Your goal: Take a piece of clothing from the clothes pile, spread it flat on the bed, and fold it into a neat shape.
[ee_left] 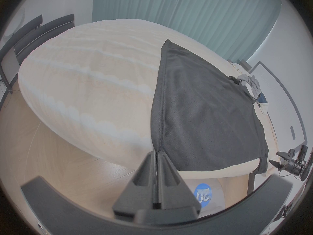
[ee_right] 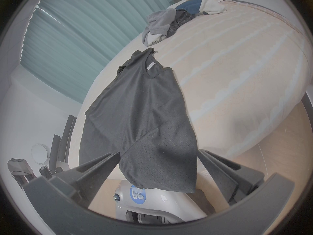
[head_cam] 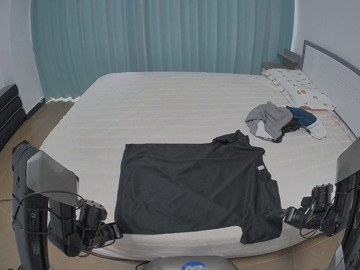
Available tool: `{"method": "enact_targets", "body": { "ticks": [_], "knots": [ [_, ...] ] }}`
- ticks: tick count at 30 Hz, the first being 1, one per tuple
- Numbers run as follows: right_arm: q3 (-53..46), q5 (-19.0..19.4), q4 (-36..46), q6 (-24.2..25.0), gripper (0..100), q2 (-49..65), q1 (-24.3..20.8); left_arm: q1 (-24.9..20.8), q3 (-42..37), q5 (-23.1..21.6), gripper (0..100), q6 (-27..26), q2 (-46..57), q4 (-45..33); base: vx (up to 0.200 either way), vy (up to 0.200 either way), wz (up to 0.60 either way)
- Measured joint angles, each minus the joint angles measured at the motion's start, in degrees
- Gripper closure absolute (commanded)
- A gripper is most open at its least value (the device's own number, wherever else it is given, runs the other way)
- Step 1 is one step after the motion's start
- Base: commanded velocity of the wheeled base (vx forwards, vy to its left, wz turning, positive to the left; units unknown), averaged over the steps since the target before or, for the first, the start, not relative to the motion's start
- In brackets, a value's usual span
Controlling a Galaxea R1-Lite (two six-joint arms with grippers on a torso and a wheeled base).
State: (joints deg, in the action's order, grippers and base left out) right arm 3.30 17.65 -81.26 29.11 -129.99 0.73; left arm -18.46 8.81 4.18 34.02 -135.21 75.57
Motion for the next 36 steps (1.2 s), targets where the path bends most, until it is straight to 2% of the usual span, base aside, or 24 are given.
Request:
{"method": "enact_targets", "body": {
  "ticks": [21, 29, 36],
  "knots": [
    [-0.2, -0.26, 0.02, -0.02, 0, -0.61, 0.23, 5.71, -4.91, 0.02, 100, -9.2, 4.08, -0.63, 0.0, 0.0, 0.0],
    [1.07, -0.26, -0.33, 0.3, 0, -1.85, 0.06, 5.89, -3.83, -0.52, 100, -8.0, 4.69, -0.13, 0.0, 0.0, 0.0],
    [3.8, -0.66, -0.68, 0.69, 0, -3.47, -0.18, 5.64, -0.68, -0.74, 100, -1.6, 4.97, -0.09, 0.0, 0.0, 0.0]
  ]
}}
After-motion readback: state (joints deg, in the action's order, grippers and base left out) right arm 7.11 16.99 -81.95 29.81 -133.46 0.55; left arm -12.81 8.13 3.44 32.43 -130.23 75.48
